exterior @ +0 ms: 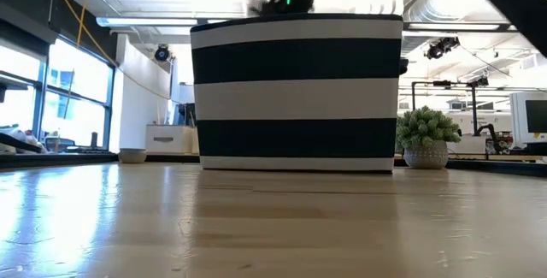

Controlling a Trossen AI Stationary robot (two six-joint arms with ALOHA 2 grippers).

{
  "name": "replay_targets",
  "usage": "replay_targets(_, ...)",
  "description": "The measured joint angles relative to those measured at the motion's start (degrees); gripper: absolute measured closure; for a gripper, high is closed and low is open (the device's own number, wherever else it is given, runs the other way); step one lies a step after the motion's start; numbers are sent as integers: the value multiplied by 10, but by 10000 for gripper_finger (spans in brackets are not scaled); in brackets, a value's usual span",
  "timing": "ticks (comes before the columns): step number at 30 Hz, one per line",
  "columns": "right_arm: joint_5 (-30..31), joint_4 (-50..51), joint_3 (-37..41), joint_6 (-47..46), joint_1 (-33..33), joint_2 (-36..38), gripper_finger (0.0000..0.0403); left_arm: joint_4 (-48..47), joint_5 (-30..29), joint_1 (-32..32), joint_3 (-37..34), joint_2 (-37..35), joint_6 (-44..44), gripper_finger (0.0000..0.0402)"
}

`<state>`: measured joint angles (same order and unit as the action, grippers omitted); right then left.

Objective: Sort clothes
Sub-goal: Put the black boxer into the laundry bin

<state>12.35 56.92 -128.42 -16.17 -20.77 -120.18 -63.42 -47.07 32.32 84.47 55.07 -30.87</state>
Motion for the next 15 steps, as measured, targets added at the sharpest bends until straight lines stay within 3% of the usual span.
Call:
replay_targets(3,4,73,-1,-12,0,-60,374,0,-1,0,0,0,-16,256)
replay_targets(6,-31,110,-2,-4,-2,-116,354,0,-11,0,0,0,-34,256)
replay_targets(12,-143,97,-9,29,-20,-157,257,3,-70,-2,0,2,-100,256)
replay_targets(15,-174,108,-55,52,-27,-159,209,3,-106,-16,0,7,-121,256)
